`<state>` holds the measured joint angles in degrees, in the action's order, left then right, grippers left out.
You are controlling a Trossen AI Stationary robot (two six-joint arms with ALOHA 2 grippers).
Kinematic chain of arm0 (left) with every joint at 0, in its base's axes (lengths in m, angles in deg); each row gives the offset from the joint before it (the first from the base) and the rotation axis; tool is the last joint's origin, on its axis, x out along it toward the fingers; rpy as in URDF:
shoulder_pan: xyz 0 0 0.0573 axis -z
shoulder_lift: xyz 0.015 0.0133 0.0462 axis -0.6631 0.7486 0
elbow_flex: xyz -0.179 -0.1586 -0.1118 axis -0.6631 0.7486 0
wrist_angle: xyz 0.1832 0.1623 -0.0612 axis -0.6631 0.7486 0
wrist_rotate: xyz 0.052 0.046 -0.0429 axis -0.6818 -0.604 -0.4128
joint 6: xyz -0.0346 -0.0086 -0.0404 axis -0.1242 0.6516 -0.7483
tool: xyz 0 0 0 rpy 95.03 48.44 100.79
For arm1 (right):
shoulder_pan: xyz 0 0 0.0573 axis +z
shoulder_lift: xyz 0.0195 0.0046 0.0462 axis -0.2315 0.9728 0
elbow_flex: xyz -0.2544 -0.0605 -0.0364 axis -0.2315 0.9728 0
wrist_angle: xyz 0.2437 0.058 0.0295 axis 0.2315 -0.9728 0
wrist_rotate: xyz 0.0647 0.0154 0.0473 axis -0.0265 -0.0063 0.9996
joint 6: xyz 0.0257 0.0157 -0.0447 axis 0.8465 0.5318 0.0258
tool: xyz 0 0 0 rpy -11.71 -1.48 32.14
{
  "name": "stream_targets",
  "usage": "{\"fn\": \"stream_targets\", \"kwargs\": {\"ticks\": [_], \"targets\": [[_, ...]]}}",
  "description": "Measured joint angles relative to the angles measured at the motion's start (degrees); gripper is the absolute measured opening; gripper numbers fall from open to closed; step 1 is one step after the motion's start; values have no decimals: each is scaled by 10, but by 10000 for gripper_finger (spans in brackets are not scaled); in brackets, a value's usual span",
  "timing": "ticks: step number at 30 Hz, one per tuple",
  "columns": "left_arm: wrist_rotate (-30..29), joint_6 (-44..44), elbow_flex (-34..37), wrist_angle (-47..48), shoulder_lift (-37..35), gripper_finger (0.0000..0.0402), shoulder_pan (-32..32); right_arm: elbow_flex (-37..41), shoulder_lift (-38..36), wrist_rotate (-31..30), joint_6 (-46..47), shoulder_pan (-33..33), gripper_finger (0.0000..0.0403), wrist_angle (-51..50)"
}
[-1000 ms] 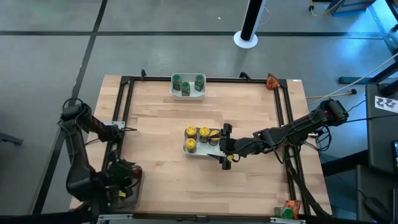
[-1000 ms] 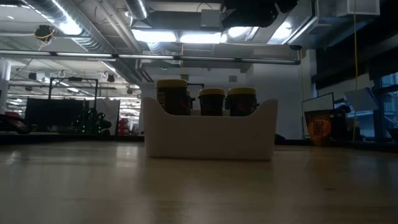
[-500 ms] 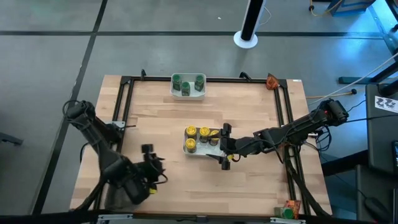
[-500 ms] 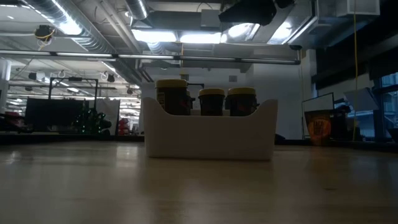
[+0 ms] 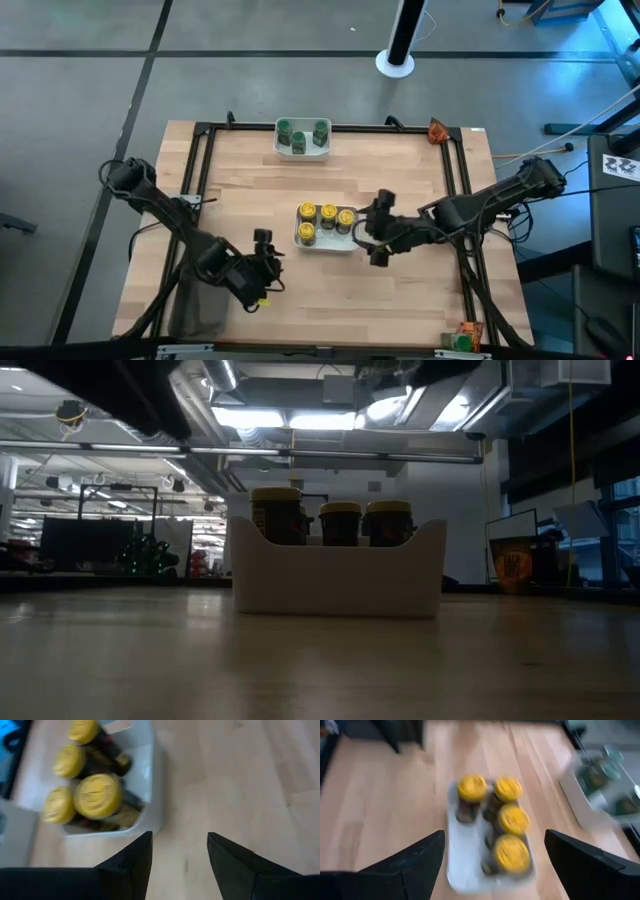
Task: Sort spices by type
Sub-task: Put the middle right orange seasoning pack into the black bin
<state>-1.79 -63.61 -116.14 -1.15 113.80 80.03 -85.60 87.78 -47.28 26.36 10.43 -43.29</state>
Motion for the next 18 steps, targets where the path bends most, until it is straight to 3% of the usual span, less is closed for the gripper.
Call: {"fn": "stream_targets", "kwargs": {"ticks": [9,14,18], "targets": [[90,121,127,-280,-2,172,-50,-137,0,3,176,-2,340,-340],[102,175,170,-408,-2,172,-82,-158,0,59,276,-2,340,-449],[162,196,186,-476,-2,172,-97,-158,0,120,347,-2,340,-520]]}}
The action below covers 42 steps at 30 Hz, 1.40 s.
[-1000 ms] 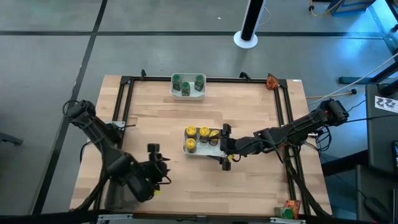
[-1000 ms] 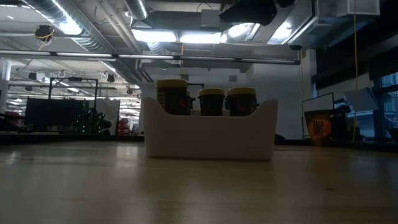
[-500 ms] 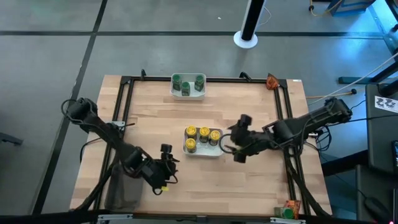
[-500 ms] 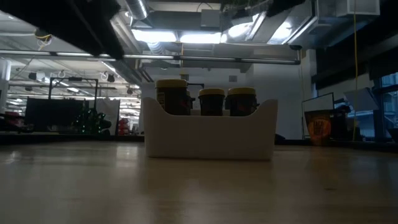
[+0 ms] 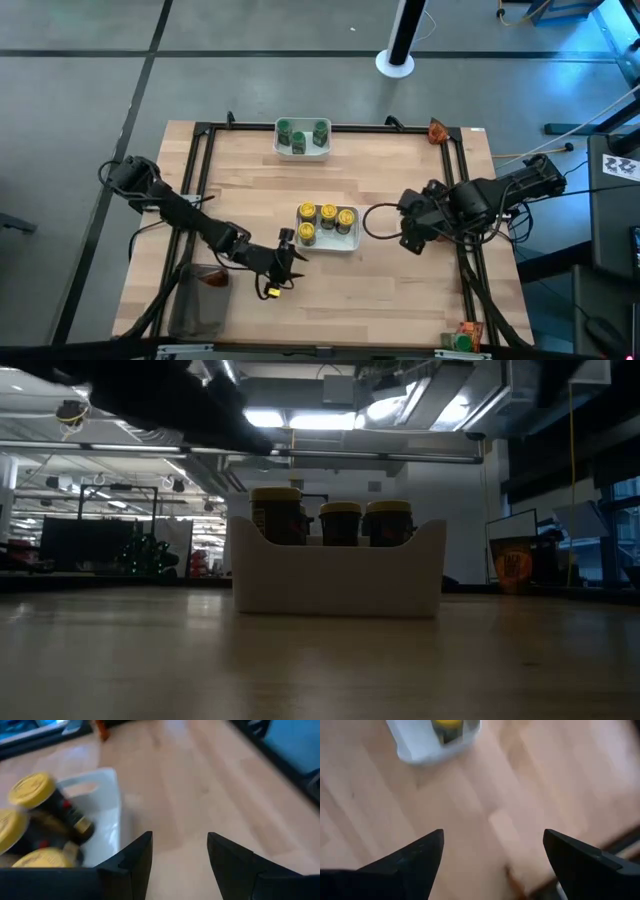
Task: Sort spices by type
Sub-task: Put the middle right orange seasoning pack into the black bin
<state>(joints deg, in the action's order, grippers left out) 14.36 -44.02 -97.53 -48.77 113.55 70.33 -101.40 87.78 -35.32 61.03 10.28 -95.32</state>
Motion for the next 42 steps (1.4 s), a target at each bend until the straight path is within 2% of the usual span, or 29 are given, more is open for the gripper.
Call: {"fn": "stream_targets", "kwargs": {"ticks": [3,7,11,19,28,36,42], "targets": [[28,13,4,-22,0,172,-6,0,0,52,36,0,340,-25],[31,19,4,-49,0,172,-12,7,0,79,45,0,340,-33],[31,4,4,-37,1,172,-10,33,2,122,41,0,340,-34],[31,-12,4,-26,2,172,-7,131,3,106,-18,-1,340,-33],[31,-12,4,-26,2,172,-8,196,1,101,-84,-9,340,-33],[30,-11,4,-26,2,172,-8,289,1,156,-103,-8,340,-33],[30,-10,4,-26,2,172,-8,341,6,174,-82,-8,340,-34]]}}
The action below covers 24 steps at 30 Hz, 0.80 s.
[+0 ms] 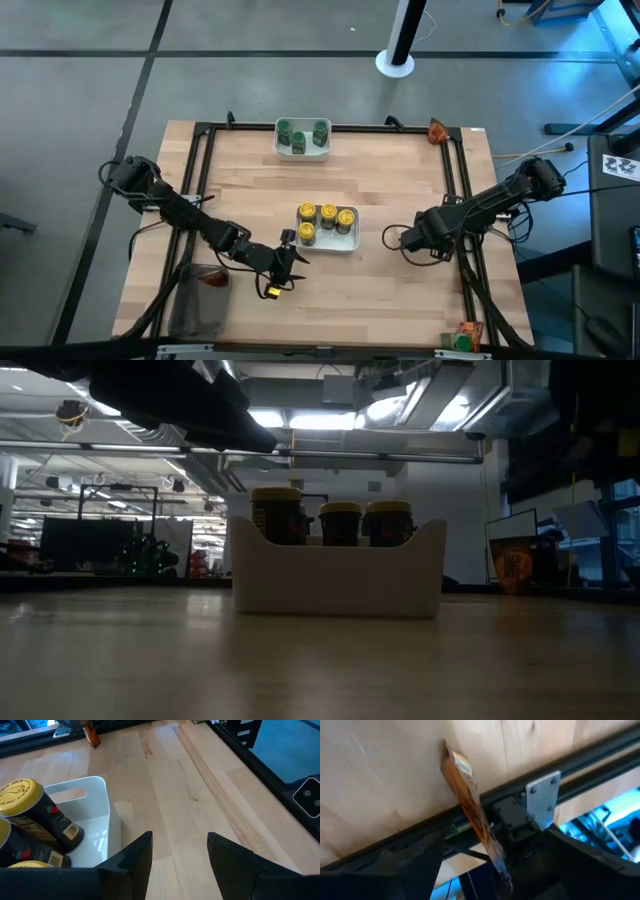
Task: Sort spices by type
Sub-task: Put the middle right orange seasoning pack into the black bin
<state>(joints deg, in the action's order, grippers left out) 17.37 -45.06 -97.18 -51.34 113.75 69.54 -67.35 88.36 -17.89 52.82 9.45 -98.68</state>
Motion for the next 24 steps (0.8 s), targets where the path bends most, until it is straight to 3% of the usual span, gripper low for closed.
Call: {"fn": "stream_targets", "kwargs": {"ticks": [5,9,24], "targets": [[0,0,0,-1,0,172,0,17,7,17,0,0,332,0],[-1,0,0,-4,0,172,-1,24,8,17,0,0,293,1],[-1,0,0,-4,0,172,-1,35,8,14,0,0,35,15]]}}
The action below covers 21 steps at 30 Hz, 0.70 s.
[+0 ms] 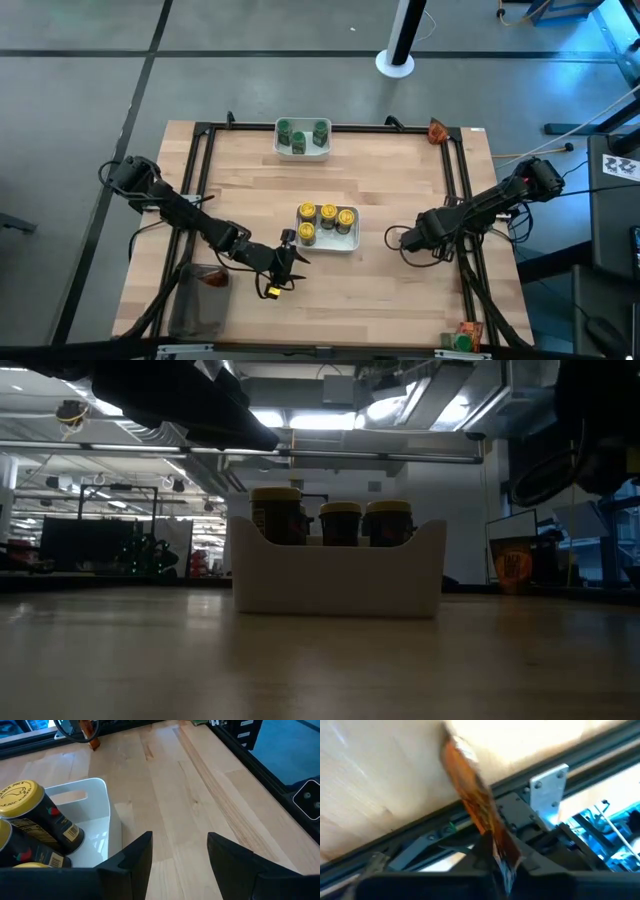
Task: Sort spices by type
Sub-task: Put the middle right orange seasoning pack into the black bin
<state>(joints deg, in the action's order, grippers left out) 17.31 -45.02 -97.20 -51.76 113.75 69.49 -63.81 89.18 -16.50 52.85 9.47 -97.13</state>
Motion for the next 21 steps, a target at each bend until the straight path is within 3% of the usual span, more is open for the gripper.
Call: {"fn": "stream_targets", "kwargs": {"ticks": [3,12,21], "targets": [[0,0,0,0,0,172,0,0,0,8,0,0,7,22],[-2,0,0,0,0,172,0,-13,0,35,1,0,6,114],[-3,0,0,0,0,172,0,-90,0,-7,-4,0,3,184]]}}
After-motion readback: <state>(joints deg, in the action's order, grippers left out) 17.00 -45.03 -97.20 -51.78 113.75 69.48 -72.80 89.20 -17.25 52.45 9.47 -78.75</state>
